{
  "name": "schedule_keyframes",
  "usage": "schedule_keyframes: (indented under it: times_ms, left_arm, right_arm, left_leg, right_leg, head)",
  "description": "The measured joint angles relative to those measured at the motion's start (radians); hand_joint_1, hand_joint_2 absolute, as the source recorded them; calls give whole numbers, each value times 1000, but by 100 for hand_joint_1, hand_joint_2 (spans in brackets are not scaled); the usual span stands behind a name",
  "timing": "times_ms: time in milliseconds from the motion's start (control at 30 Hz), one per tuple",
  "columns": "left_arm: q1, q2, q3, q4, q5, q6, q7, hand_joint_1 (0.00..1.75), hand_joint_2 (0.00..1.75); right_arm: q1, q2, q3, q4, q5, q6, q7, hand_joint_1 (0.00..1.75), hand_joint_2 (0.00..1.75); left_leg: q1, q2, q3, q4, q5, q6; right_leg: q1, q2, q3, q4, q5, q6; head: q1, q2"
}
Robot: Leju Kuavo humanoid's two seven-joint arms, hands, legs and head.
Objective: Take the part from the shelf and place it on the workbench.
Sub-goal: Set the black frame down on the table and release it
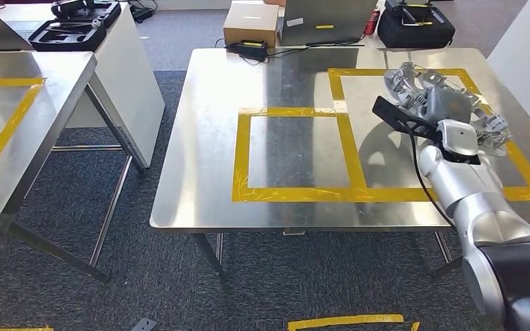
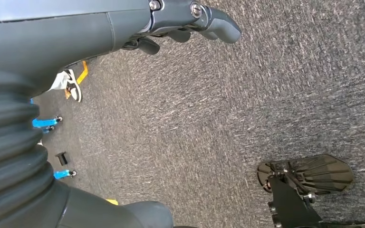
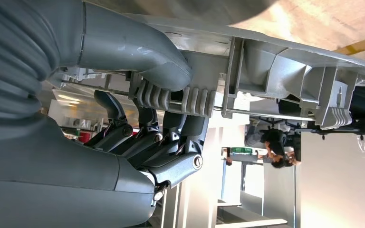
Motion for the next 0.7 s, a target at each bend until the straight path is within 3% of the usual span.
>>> schedule_keyframes:
  times_ms: [67, 200, 267, 400, 700]
  left_arm:
    - [0, 0, 0, 0, -3, 0, 0, 0, 175]
    - [0, 0, 0, 0, -12, 0, 2, 0, 175]
    - [0, 0, 0, 0, -16, 0, 4, 0, 175]
    - [0, 0, 3, 0, -6, 5, 4, 0, 0]
    - [-2, 0, 8, 0, -6, 5, 10, 0, 0]
  right_arm:
    - [0, 2, 0, -2, 0, 0, -2, 175, 175]
    - [-1, 4, 0, -2, 1, 6, -2, 0, 175]
    - [-5, 6, 0, -3, 3, 7, -1, 0, 175]
    - [-22, 8, 0, -5, 6, 4, 3, 0, 175]
    - [-30, 8, 0, -7, 5, 0, -5, 0, 175]
  left_leg:
    - [0, 0, 0, 0, 0, 0]
    - [0, 1, 0, 0, 0, 0]
    - [0, 1, 0, 0, 0, 0]
    - [0, 1, 1, 1, 0, 0]
    - [0, 2, 2, 2, 0, 0]
  right_leg:
    - [0, 0, 0, 0, 0, 0]
    - [0, 0, 0, 0, 0, 0]
    - [0, 1, 0, -1, 0, 0]
    - [0, 1, 1, -1, 0, 0]
    - [1, 2, 2, -1, 0, 1]
  head:
    - [0, 0]
    - [0, 0]
    - [0, 0]
    - [0, 0]
    - [0, 0]
